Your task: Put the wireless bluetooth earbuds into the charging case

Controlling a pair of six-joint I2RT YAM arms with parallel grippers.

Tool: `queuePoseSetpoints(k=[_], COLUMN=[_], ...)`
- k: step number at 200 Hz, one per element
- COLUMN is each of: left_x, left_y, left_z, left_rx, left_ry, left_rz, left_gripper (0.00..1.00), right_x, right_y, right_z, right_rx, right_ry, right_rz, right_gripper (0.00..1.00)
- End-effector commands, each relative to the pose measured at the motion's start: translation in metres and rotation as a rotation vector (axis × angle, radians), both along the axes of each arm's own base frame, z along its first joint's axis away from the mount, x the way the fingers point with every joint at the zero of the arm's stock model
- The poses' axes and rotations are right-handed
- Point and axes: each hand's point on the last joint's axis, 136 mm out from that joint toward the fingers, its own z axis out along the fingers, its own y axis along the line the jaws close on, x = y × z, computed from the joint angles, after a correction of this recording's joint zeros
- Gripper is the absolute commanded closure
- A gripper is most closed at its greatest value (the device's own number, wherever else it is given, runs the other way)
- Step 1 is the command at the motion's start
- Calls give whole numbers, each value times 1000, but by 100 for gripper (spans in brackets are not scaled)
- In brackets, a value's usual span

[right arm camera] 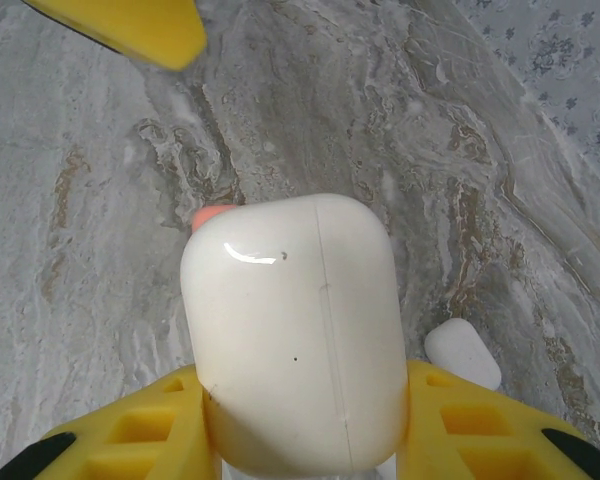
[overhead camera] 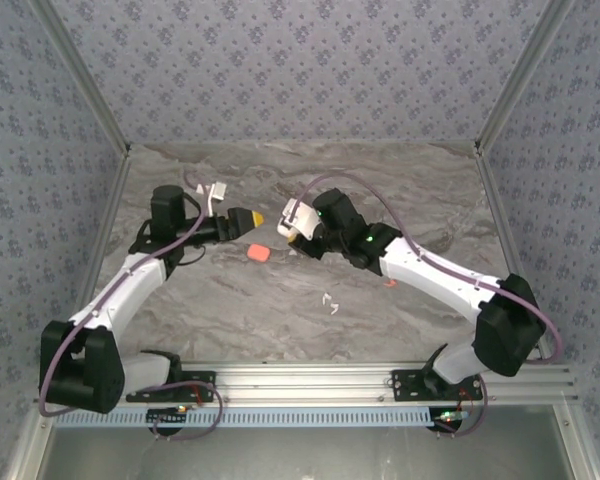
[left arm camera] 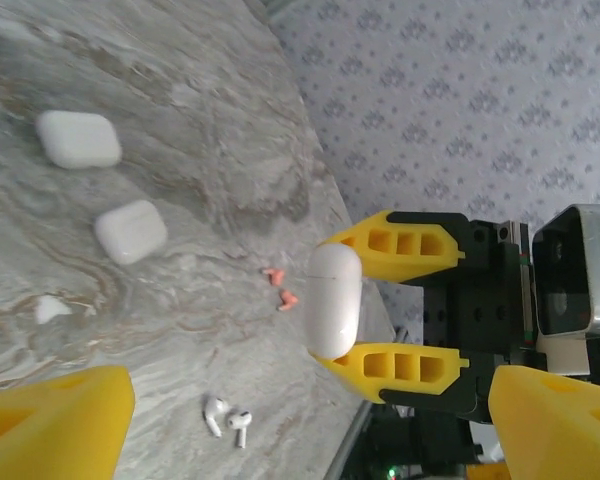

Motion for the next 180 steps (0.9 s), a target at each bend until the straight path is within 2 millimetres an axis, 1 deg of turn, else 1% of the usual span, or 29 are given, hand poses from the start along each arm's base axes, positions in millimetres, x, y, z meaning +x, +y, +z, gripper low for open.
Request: queuePoseSetpoints(k=[1,30,50,85,117,180], left_x=[-4,-8,-11,-14,-14,-16], left_y=[-18,-34,-44,-60,-68,-75], left_z=[14,13,13,11,9,11], left_rx=[-6,-9,-13,-12,-14,-22], left_ry=[-55,-58,-62,-52,-42,-52], left_rz=[-84,-136,-173,-218,-244,-267], left_gripper=[9,10,14,28,41,58], right_x=[-2,-7,-8,-8,-7,-6], right_y=[-2,-1,1,6,6,9], right_z=[26,34,36,37,34,32], right_rx=[44,60,71,85,82,80], right_ry=[-77,-87,-88,-82,-72,-63], right_rz=[-2,8,17,27,21,25], right_gripper=[66,66,66,66,66,65])
